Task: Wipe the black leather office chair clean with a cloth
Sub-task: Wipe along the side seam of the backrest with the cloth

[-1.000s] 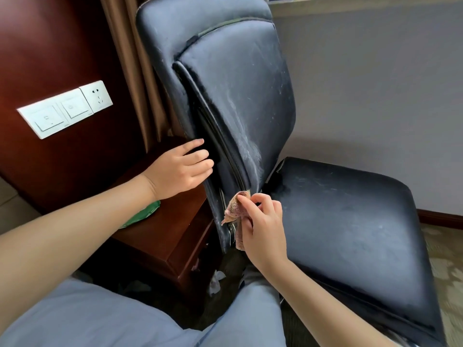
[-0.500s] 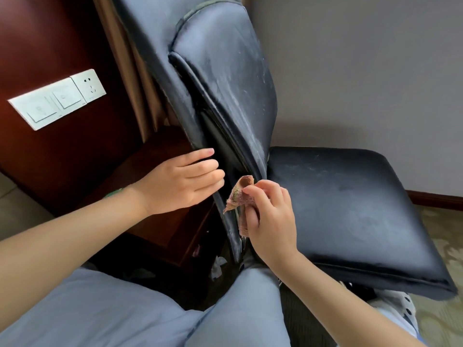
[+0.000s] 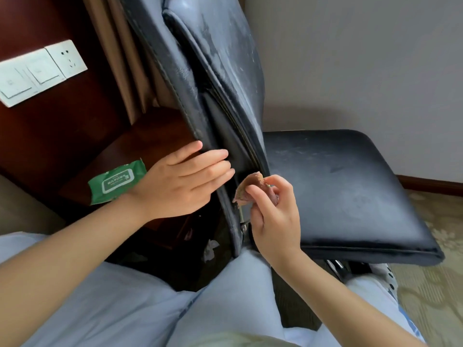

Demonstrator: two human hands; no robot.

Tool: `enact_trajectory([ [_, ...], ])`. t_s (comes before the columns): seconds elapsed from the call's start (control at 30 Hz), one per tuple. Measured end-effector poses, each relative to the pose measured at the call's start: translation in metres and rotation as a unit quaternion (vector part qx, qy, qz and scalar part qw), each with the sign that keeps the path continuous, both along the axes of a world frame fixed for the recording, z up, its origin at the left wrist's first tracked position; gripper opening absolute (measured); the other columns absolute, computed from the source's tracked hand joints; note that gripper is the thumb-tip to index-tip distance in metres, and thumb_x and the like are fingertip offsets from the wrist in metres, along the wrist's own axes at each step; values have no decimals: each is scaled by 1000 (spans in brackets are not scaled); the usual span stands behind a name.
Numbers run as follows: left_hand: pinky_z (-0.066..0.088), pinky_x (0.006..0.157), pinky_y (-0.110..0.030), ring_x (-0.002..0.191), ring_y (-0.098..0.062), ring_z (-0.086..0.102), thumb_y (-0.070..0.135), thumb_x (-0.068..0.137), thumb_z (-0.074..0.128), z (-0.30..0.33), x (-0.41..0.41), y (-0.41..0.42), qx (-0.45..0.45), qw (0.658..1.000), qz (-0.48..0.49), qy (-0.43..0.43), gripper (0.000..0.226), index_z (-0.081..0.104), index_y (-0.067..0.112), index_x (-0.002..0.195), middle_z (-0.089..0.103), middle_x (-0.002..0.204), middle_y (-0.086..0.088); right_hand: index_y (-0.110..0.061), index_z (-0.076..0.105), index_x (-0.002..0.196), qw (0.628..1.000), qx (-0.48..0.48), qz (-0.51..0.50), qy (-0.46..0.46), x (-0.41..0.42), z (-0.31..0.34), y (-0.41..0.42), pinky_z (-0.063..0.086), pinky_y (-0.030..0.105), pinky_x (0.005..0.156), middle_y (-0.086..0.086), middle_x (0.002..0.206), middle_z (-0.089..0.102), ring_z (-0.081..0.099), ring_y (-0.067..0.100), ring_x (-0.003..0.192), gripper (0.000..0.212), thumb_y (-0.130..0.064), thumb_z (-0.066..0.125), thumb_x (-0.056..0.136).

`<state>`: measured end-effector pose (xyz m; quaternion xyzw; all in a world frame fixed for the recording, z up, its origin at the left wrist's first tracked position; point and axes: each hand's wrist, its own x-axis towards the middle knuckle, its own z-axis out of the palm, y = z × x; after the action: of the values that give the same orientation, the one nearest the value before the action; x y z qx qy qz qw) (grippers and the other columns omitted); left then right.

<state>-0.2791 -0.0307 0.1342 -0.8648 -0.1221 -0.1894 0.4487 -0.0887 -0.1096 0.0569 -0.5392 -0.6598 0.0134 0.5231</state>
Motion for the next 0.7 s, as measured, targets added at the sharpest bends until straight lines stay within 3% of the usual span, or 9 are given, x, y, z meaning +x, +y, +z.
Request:
enact_trajectory([
  [0.03,10,120,-41,129,-21,44,17,84,56,-3,2,-3,-9,1000,7,-16,41,62,8,123,51,129,-3,5,64,101,1000,2,-2,-4,1,-1,0,36,-2,72,-46,96,49,50,-22,88,24,-13,50,93],
  [0.1,11,119,-44,134,-22,38,14,82,54,-10,7,-10,-35,997,23,-60,44,61,7,125,49,134,-4,8,63,103,999,22,-15,-18,1,-4,0,34,-5,75,-50,95,47,46,-27,91,37,-25,47,95],
  [0.17,14,118,-48,137,-22,32,12,80,54,-19,12,-17,-65,992,39,-106,49,58,5,129,47,138,-5,8,63,108,999,32,-11,2,-2,-9,5,39,3,84,-37,108,49,51,-11,101,45,-30,42,96],
  [0.23,16,117,-51,141,-20,27,16,80,54,-27,18,-23,-89,985,56,-140,55,50,5,134,43,142,-5,5,65,111,999,48,-12,-22,-3,-17,9,45,19,91,-3,121,42,51,16,106,36,-21,42,100],
  [0.27,17,116,-52,143,-20,23,19,82,55,-31,20,-24,-95,981,65,-154,56,47,6,135,41,144,-5,2,66,111,998,51,-9,-22,-2,-21,11,47,23,90,4,121,38,49,21,104,31,-17,46,97],
  [0.4,18,116,-55,148,-15,7,25,87,54,-39,21,-25,-115,971,89,-189,57,40,8,140,35,148,-4,-4,67,110,999,34,-8,-16,-2,-23,12,41,13,88,6,122,37,46,12,95,32,-26,60,87],
  [0.5,18,115,-56,148,-14,5,23,86,55,-40,21,-22,-135,964,91,-211,56,42,8,138,34,149,-5,-8,69,106,999,16,-26,-25,-3,-18,16,41,10,75,1,118,39,45,9,90,32,-30,56,86],
  [0.7,15,116,-54,148,-14,0,25,89,60,-46,23,-21,-149,950,128,-243,58,38,8,140,28,151,-6,-12,73,91,994,45,-91,-49,-10,-13,25,47,22,49,8,100,61,58,21,72,25,-26,52,90],
])
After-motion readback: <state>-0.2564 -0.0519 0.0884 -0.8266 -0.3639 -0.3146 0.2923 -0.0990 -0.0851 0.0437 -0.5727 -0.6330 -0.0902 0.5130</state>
